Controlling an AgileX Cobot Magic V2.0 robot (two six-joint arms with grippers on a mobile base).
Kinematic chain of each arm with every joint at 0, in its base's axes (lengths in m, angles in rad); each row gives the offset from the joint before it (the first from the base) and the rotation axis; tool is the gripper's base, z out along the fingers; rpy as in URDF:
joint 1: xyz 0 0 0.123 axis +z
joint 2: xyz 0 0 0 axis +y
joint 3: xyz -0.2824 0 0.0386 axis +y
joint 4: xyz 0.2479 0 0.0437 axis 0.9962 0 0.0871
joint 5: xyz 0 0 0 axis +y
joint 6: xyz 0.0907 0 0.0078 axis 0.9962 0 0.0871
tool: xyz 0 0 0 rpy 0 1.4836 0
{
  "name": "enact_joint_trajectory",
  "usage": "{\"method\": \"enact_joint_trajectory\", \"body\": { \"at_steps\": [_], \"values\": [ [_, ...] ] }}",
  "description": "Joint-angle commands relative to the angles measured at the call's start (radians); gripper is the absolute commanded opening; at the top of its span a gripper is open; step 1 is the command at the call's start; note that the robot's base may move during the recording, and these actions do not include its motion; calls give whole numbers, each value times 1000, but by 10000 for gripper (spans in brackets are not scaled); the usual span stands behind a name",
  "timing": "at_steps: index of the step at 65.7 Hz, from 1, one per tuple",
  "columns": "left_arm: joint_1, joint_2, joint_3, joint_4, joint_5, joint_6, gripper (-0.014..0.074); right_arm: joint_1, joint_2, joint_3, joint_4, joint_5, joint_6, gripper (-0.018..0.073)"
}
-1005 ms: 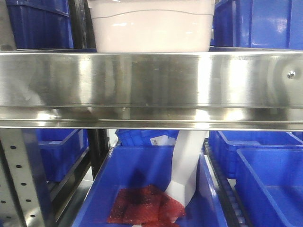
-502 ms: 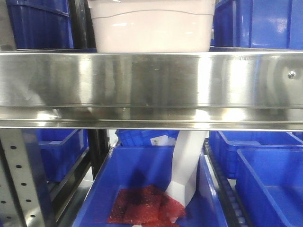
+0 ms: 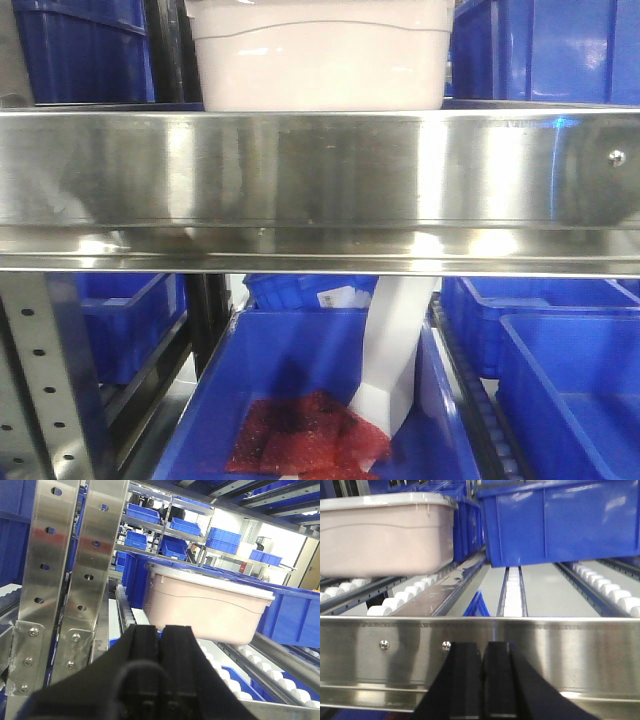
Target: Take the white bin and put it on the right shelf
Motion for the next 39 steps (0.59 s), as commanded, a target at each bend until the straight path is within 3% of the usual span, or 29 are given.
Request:
{"method": "enact_joint_trajectory", "body": {
  "at_steps": [1, 21, 39],
  "values": [
    [-6, 11, -26, -19, -56, 6, -118, -16, -78, 38, -12, -127, 1, 65],
    [-6, 13, -24, -22, -45, 6, -118, -72, -67, 32, -3, -66, 1, 65],
    [-6, 13, -23, -22, -45, 6, -118, -77, -67, 32, -3, -63, 1, 65]
  ]
}}
